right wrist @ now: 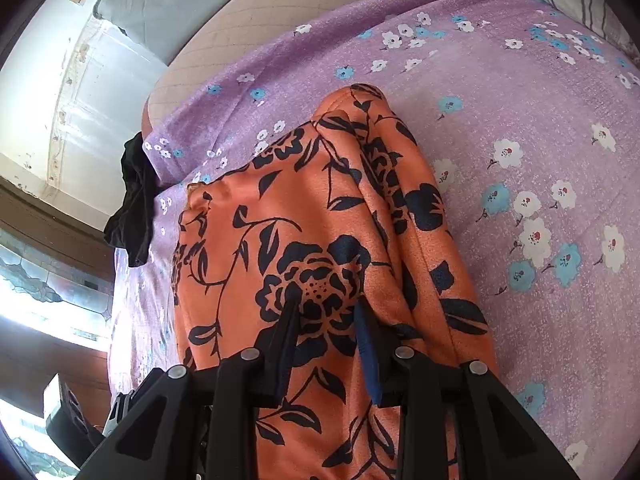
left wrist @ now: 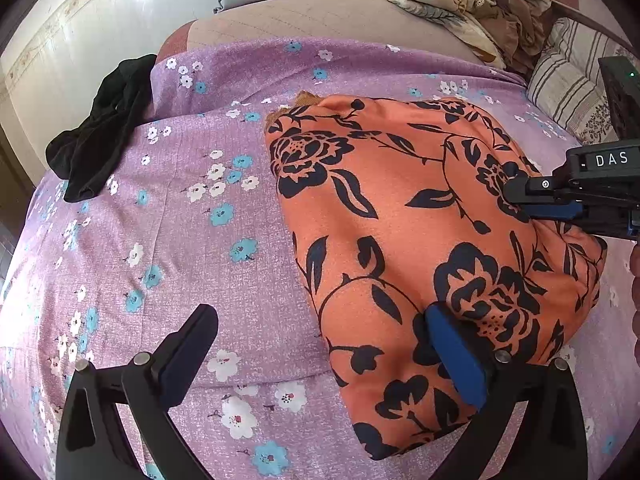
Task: Fold small clothes
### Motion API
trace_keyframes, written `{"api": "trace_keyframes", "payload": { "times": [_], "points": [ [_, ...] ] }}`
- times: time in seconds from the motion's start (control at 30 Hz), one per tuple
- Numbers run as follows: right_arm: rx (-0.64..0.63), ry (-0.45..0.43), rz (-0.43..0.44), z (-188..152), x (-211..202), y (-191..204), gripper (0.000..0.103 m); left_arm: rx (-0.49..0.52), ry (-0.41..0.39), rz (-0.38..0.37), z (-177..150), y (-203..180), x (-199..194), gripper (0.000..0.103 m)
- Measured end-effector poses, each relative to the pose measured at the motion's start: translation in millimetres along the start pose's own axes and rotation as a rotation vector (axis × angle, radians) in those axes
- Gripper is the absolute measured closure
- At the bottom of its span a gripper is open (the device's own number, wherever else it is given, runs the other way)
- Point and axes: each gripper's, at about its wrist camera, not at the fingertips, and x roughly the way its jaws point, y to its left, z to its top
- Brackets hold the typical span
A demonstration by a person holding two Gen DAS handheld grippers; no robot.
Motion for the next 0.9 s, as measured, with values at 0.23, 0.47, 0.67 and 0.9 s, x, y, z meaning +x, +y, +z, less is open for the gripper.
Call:
{"api": "trace_keyframes", "payload": {
  "times": [0.23, 0.47, 0.67, 0.9],
  "points": [
    [-0.016, -0.011, 0.029, -1.8, -2.2, 0.4, 0.063, -0.019, 0.005, -0.011, -0.5, 1.7, 0.4, 0.0],
    [-0.121, 0.0, 0.077, -7.9, -5.5, 18.7, 0.034, -0.03, 0.01, -0.027, -0.9, 4.1, 1.3, 0.0],
    [-0.097, 0.004, 0.171, -4.4, -17.7, 5.6, 0.034, -0.031, 0.011, -0.042, -0.5, 5.7, 2.3, 0.0],
    [-0.074, -0.049, 0.181, 4.0, -38.7, -16.8, 0.034, -0.028, 0.012, -0.047, 0.1, 5.1, 3.1, 0.0]
  ]
}}
